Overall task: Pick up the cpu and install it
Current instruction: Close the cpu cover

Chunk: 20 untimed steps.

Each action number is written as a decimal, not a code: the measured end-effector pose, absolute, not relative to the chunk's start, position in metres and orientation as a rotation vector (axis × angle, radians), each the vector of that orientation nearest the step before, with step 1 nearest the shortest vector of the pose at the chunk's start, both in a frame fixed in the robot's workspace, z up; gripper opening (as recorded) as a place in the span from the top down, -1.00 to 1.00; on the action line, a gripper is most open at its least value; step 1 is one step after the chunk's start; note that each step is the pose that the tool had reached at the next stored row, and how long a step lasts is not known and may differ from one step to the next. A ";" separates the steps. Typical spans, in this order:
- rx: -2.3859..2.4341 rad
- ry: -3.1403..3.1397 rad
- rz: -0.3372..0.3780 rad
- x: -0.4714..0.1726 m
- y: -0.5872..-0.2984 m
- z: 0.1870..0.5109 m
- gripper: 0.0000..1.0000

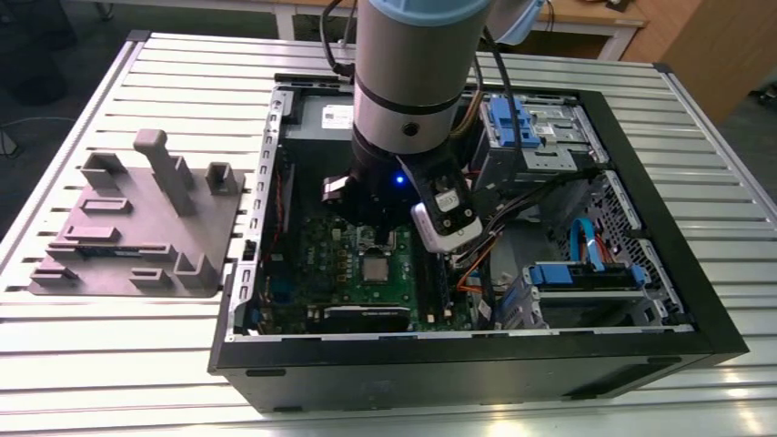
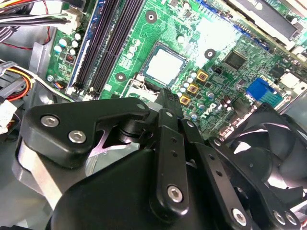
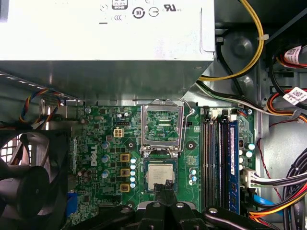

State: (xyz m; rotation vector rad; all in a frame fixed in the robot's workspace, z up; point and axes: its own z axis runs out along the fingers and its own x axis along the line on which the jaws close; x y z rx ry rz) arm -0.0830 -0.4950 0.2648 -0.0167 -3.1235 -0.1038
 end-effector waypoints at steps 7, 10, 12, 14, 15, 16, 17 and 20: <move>-0.017 -3.124 -0.104 -0.083 -0.495 0.265 0.80; 0.000 -3.123 -0.103 -0.083 -0.495 0.265 0.80; 0.054 -3.122 -0.103 -0.083 -0.495 0.265 0.80; 0.110 -3.119 -0.102 -0.083 -0.495 0.265 0.80; 0.126 -3.118 -0.102 -0.083 -0.495 0.265 0.80; 0.128 -3.118 -0.102 -0.083 -0.495 0.264 0.80; 0.128 -3.118 -0.103 -0.081 -0.495 0.264 0.80; 0.127 -3.116 -0.102 -0.072 -0.493 0.263 0.80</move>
